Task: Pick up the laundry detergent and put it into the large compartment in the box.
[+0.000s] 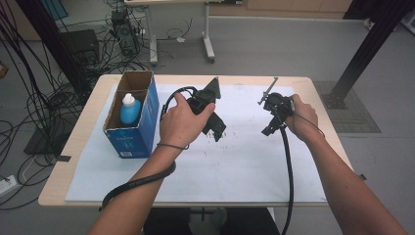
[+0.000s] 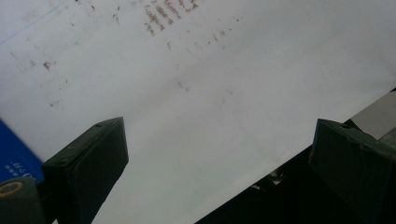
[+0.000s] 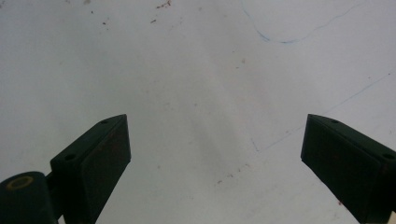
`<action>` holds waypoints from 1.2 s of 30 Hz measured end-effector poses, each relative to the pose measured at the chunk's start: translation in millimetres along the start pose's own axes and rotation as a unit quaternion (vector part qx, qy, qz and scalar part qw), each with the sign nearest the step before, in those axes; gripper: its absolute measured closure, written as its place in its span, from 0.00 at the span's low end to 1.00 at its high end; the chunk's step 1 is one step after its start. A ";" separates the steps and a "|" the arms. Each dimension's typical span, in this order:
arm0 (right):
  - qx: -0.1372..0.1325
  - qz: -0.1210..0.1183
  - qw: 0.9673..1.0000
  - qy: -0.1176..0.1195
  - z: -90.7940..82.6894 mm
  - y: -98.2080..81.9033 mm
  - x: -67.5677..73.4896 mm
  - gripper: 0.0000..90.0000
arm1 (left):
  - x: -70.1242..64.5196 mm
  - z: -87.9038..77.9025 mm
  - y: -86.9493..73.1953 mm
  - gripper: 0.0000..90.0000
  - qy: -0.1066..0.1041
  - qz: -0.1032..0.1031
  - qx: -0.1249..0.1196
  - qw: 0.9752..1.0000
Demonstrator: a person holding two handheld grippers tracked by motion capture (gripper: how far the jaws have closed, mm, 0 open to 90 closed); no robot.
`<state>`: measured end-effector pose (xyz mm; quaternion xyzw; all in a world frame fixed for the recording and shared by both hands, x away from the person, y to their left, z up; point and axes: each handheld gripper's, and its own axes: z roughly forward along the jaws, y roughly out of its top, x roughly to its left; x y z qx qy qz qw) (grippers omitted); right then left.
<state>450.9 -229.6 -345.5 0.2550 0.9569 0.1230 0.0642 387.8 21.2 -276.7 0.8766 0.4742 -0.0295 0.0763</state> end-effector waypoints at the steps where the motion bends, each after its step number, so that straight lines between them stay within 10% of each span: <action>1: 0.000 0.000 1.000 0.000 -0.1 -0.1 -0.1 0.09 | -0.1 2.3 -0.3 0.05 -0.003 0.001 0.002 1.000; 36: 0.005 -0.003 1.000 0.000 3.1 2.2 6.7 0.09 | -2.1 34.1 -10.7 0.07 -0.021 0.006 0.016 1.000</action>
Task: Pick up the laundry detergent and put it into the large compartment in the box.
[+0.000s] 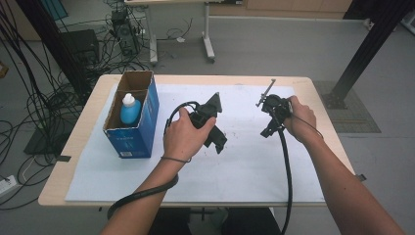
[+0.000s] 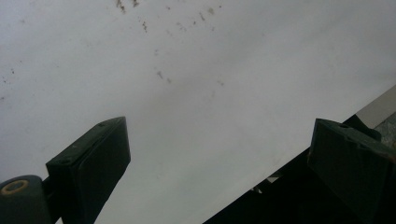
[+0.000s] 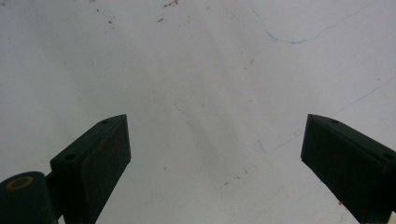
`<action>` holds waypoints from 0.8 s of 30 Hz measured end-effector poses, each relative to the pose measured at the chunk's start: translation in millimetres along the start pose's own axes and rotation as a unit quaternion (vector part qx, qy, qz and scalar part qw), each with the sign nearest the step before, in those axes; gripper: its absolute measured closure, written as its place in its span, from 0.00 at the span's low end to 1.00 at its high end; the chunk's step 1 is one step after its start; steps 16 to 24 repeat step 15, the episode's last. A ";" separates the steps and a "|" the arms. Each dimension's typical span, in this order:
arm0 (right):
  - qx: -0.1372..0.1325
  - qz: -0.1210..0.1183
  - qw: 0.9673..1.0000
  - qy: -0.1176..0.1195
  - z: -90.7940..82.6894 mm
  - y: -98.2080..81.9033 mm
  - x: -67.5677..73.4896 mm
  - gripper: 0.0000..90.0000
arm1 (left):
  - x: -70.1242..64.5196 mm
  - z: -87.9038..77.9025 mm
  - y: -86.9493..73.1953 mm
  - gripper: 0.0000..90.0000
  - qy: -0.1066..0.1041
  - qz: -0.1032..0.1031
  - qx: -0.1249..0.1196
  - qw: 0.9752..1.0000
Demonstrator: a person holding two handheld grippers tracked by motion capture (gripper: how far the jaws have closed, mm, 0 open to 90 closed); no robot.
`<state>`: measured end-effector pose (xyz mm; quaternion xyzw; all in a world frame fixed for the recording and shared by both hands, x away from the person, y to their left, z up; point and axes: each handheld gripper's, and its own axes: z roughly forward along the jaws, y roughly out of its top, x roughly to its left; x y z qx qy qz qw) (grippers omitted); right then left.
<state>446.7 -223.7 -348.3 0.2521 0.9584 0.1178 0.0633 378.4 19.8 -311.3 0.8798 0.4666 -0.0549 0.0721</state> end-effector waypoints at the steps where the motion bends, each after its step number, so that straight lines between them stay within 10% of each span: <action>1: 0.001 0.000 1.000 -0.001 -0.3 -0.2 0.4 0.09 | 0.2 0.4 -0.3 0.07 0.000 -0.001 0.001 1.000; 24: 0.005 0.003 1.000 -0.005 -7.0 -7.9 13.4 0.09 | 9.1 -3.2 -5.3 0.07 0.004 -0.013 -0.008 1.000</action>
